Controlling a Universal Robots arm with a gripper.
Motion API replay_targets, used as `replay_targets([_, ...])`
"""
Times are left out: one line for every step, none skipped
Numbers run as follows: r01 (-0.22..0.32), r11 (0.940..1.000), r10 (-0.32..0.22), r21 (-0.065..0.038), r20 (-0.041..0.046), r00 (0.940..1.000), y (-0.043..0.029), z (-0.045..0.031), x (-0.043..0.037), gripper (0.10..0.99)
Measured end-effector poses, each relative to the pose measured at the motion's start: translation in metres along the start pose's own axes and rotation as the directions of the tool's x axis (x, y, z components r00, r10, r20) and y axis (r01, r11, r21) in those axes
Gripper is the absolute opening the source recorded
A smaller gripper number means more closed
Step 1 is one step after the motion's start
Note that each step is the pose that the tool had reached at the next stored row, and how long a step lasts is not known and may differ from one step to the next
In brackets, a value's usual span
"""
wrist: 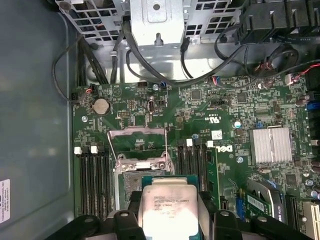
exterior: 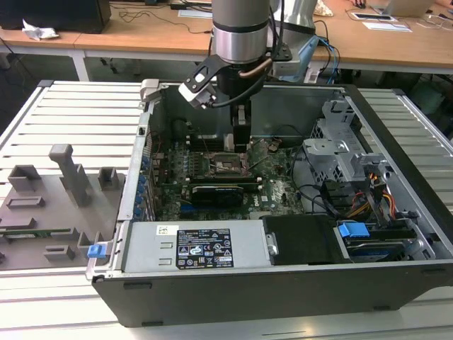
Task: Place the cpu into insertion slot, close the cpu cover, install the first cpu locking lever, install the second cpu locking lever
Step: 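Place the cpu into insertion slot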
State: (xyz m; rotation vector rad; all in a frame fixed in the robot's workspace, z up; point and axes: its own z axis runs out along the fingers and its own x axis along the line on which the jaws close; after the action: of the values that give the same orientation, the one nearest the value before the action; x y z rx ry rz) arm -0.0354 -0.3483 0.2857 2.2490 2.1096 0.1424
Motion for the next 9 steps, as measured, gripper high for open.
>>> replay_targets([0.006,1.0,-0.006,0.0,-0.0005,1.0,-0.0001,0.0007,0.0,0.525])
replay_targets([0.01,0.9999,-0.01,0.0,-0.0011,0.9999,-0.0002,0.0016,0.0,0.525])
replay_targets([0.019,0.9998,-0.019,-0.001,-0.0021,0.9998,-0.0003,0.0033,0.0,0.525])
replay_targets([0.026,0.9997,-0.026,-0.002,-0.0028,0.9997,-0.0004,0.0046,0.0,0.525])
replay_targets([0.041,0.9992,-0.041,-0.002,-0.0044,0.9992,-0.0009,0.0081,0.0005,0.525])
replay_targets([0.047,0.9989,-0.047,-0.002,-0.005,0.9989,-0.0012,0.0112,0.001,0.525])
replay_targets([0.047,0.9989,-0.047,-0.002,-0.0051,0.9989,-0.0014,0.0127,0.001,0.525])
replay_targets([0.047,0.9989,-0.047,-0.002,-0.005,0.9989,-0.0017,0.0148,0.0015,0.525])
replay_targets([0.047,0.9989,-0.047,-0.002,-0.0052,0.9989,-0.0022,0.0191,0.0031,0.525])
